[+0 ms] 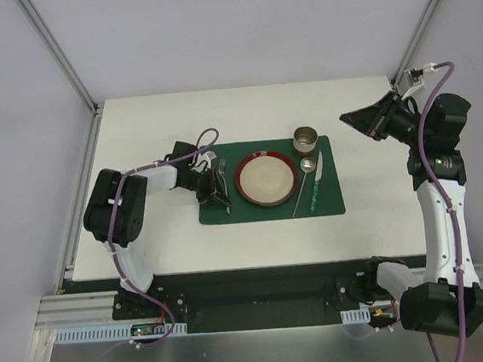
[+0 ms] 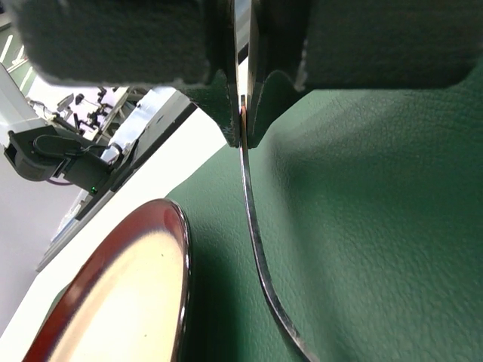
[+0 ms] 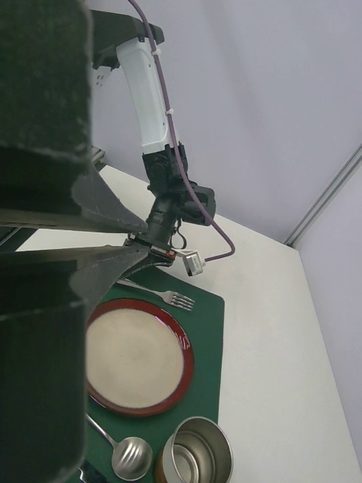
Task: Set the dinner table for one person
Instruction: Place the fork on the napkin.
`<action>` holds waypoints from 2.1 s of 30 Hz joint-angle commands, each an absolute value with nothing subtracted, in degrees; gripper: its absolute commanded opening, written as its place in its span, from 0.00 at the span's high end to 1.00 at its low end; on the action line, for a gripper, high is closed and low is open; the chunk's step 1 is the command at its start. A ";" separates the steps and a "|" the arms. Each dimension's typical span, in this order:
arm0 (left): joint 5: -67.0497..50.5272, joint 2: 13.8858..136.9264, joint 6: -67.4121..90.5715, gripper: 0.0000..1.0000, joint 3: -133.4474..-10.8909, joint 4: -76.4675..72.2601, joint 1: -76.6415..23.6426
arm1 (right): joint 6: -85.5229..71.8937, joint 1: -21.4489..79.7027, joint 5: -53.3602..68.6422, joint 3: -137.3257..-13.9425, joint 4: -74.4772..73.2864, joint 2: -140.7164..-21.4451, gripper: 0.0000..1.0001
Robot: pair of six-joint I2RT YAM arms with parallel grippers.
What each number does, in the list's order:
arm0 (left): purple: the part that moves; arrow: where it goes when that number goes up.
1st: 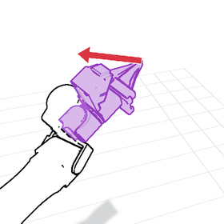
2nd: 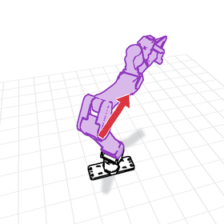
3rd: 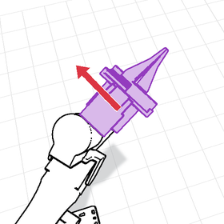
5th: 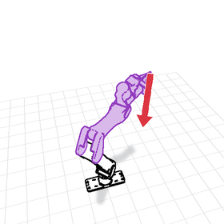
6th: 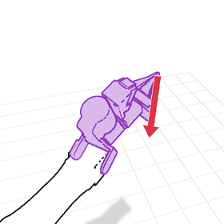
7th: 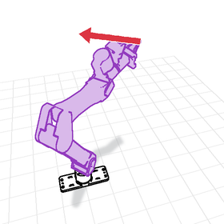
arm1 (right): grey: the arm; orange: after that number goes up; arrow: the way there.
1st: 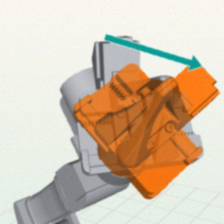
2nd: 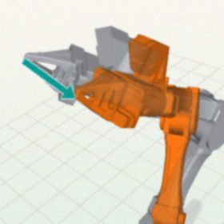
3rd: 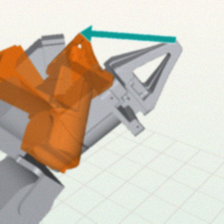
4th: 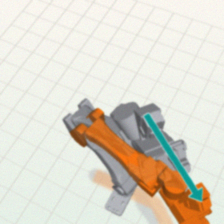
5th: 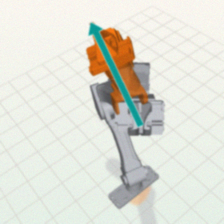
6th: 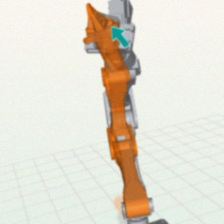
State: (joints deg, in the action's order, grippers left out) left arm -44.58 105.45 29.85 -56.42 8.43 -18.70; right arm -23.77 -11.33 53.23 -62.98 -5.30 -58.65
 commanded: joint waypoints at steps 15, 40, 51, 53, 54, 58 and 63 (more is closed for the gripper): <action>-50.10 113.99 23.73 1.00 -65.47 14.76 -19.51 | -25.14 -12.48 54.67 -62.67 -0.44 -57.83 0.87; -46.59 117.16 19.78 0.78 -69.61 20.39 -20.30 | -24.96 -12.83 55.11 -61.88 -0.26 -57.31 0.91; -44.39 115.49 20.48 0.47 -68.47 20.39 -20.30 | -25.22 -13.18 55.20 -61.61 -0.26 -56.95 0.92; -44.21 114.88 20.39 0.47 -68.12 20.48 -20.30 | -25.22 -13.18 55.20 -61.52 -0.26 -56.95 0.93; -44.12 114.61 20.56 0.47 -67.59 20.39 -20.30 | -25.14 -13.27 55.20 -61.52 -0.26 -57.04 0.93; -42.72 112.59 20.83 0.48 -65.92 20.74 -20.30 | -25.22 -13.36 55.28 -61.52 -0.26 -57.22 0.94; -37.28 106.80 21.97 0.50 -64.69 21.44 -19.95 | -25.31 -13.45 55.28 -61.35 -0.26 -57.30 0.94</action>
